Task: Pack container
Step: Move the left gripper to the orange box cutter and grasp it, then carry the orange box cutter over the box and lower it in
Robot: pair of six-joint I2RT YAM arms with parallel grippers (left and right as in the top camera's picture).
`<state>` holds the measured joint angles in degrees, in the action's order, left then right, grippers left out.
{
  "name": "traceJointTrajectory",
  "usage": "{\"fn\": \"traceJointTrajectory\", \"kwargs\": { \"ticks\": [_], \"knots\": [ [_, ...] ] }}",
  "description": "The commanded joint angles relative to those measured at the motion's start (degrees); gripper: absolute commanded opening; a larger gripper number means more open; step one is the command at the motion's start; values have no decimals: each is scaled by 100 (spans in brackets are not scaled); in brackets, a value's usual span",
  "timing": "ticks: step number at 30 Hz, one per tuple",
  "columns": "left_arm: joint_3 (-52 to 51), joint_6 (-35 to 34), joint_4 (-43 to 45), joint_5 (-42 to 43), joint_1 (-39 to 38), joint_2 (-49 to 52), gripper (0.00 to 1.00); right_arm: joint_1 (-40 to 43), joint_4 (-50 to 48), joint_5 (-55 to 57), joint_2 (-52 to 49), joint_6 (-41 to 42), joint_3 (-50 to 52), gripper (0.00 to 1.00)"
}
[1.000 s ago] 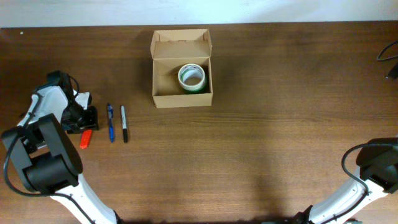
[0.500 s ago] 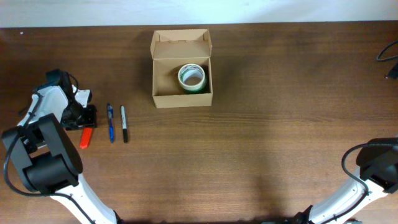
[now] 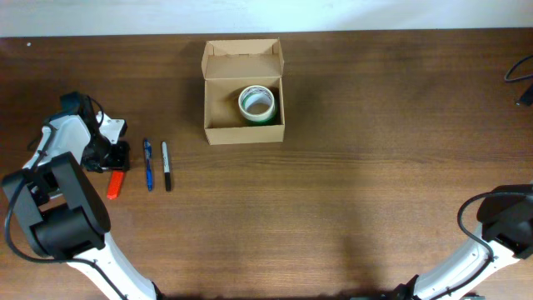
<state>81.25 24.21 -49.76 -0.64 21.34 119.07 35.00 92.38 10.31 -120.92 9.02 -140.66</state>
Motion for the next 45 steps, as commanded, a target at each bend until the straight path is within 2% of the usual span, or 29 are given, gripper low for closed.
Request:
{"fn": "traceJointTrajectory", "kwargs": {
  "ticks": [1, 7, 10, 13, 16, 20, 25, 28, 32, 37, 45],
  "knots": [
    [-85, 144, 76, 203, 2, 455, 34, -11, -7, 70, 59, 0, 4, 99],
    [-85, 133, 37, 352, -2, 621, 18, -11, -7, 70, 59, 0, 4, 99],
    [-17, 87, 0, 393, -48, 616, 3, -11, -7, 70, 59, 0, 4, 99],
    [466, -177, -393, 393, -133, 616, 2, -11, -7, 68, 59, 0, 4, 99],
    [1342, -216, -1158, 387, -238, 616, 2, -11, -7, 70, 59, 0, 4, 99],
    [3108, -540, -2236, 387, -459, 616, 2, -11, -7, 70, 59, 0, 4, 99],
    [5394, -527, -2944, 365, -907, 616, 1, -11, -7, 70, 59, 0, 4, 99],
    [6524, 20, -3051, 411, -1290, 616, 1, -11, -7, 68, 59, 0, 4, 99],
    [7357, 1012, -3248, 457, -1987, 616, 2, -11, -7, 70, 59, 0, 4, 99],
    [7425, 1971, -3438, 1062, -2935, 662, 2, -11, -7, 70, 59, 0, 4, 99],
    [7285, 2406, -3615, 1366, -3845, 968, 1, -11, -7, 70, 59, 0, 4, 99]
  ]
}}
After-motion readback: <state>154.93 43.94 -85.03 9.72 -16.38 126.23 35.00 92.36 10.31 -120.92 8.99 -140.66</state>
